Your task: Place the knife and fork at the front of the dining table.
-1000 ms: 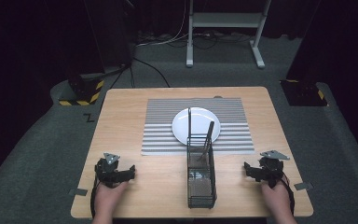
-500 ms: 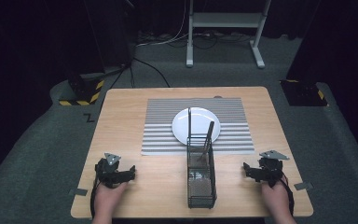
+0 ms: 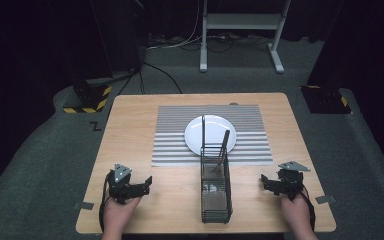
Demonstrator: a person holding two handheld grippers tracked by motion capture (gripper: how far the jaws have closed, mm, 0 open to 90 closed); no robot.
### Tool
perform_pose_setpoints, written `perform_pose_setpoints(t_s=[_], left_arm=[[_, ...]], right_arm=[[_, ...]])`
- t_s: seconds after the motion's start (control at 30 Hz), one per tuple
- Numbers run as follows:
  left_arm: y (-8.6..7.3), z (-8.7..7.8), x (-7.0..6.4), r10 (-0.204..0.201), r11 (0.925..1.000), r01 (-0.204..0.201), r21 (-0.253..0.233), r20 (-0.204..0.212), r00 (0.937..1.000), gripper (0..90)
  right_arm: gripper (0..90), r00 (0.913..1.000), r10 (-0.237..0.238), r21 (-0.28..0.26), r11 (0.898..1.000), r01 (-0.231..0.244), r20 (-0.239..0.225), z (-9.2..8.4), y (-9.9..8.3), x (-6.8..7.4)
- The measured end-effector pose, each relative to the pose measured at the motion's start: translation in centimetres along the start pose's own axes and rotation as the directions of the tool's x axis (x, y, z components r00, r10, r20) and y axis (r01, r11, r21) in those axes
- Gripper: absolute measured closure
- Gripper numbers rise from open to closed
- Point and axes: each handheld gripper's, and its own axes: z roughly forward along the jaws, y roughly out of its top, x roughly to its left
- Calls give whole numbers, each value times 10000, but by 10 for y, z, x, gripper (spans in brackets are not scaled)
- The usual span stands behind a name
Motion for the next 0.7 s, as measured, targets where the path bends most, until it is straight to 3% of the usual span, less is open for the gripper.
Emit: perform_pose_setpoints(t_s=[0.17,0.2,0.27,0.47,0.57,0.7], left_arm=[[3,0,-9,249,9994,-246,-227,138,9996,3],[4,-2,-13,321,9975,-301,-636,293,9991,2],[5,-4,-16,408,9963,-377,-777,380,9984,4],[21,-8,-41,1103,9888,-1029,-1083,656,9917,7],[25,-9,-48,1161,9873,-1063,-1181,797,9900,7],[33,-12,-56,1257,9798,-1032,-1710,1265,9840,7]], right_arm=[[92,10000,-1,0,10000,1,-2,0,0,0],[92,10000,2,1,10000,-2,-1,0,0,0],[92,10000,-1,0,10000,1,-1,0,0,0],[92,10000,-17,23,10000,17,-1,0,0,0],[93,10000,-14,25,10000,14,2,0,0,0],[94,10000,-9,19,10000,9,28,0,0,1]])
